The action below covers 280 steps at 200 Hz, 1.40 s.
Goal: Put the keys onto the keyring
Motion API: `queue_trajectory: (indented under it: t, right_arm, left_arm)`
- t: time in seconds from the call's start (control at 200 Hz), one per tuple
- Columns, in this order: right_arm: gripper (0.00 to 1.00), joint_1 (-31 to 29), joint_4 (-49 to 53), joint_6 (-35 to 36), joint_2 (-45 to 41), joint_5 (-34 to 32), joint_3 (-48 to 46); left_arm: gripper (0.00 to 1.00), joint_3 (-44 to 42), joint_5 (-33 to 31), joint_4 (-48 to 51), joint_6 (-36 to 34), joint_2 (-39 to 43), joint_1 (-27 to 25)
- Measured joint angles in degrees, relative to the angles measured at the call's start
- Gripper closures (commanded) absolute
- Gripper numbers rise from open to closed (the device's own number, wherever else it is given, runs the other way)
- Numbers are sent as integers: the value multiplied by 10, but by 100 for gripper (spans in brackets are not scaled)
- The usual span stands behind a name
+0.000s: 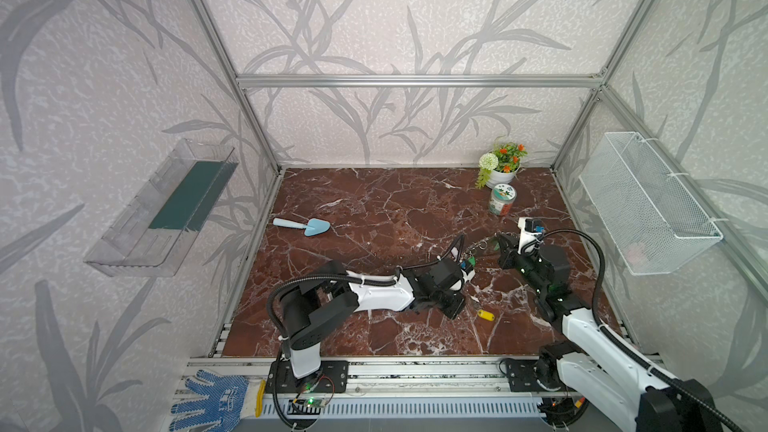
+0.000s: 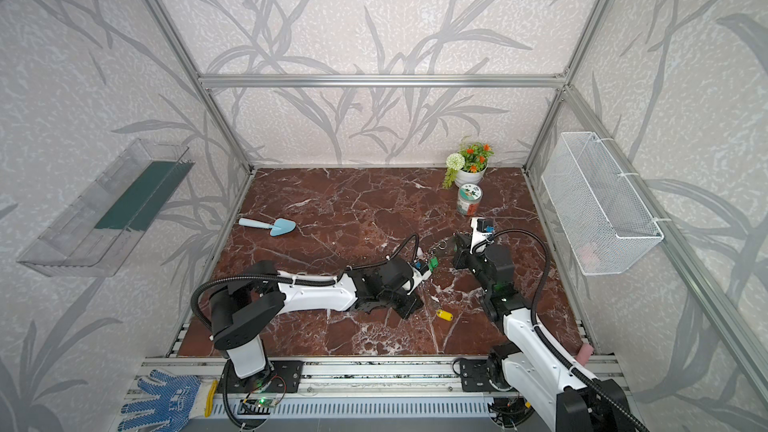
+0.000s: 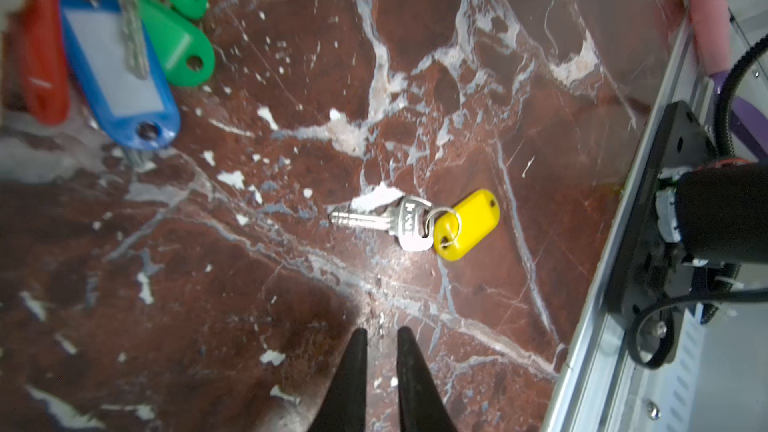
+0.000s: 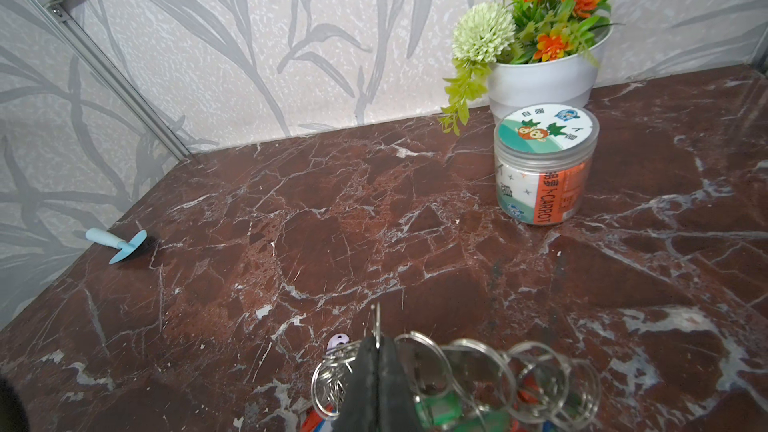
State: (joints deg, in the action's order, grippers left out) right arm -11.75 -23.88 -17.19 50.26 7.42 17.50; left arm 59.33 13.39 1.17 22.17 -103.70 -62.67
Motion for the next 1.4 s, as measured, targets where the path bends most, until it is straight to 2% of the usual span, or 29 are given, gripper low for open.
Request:
queue_trajectory:
  t: [0.115,0.18,0.495,0.755,0.985,1.4]
  right_arm:
    - [100,0,11,-13,-5,-13,0]
    - [100,0,18,-18,-2,-18,0]
    - [100,0,42,-33,0,-47,6]
    - [100,1,55,-44,-1,-59,12]
    - [100,5,54,-52,-1,-58,12]
    - [100,16,57,-64,-8,-50,10]
  left_arm:
    - [57,45,-54,35,10,0,-17]
    - [53,63,-85,50,17,-7,-31]
    - [49,180,-194,115,36,-110,-87]
    - [45,231,-240,165,49,-167,-99]
    - [44,259,-259,196,58,-188,-100]
    - [49,280,-315,266,91,-194,-116]
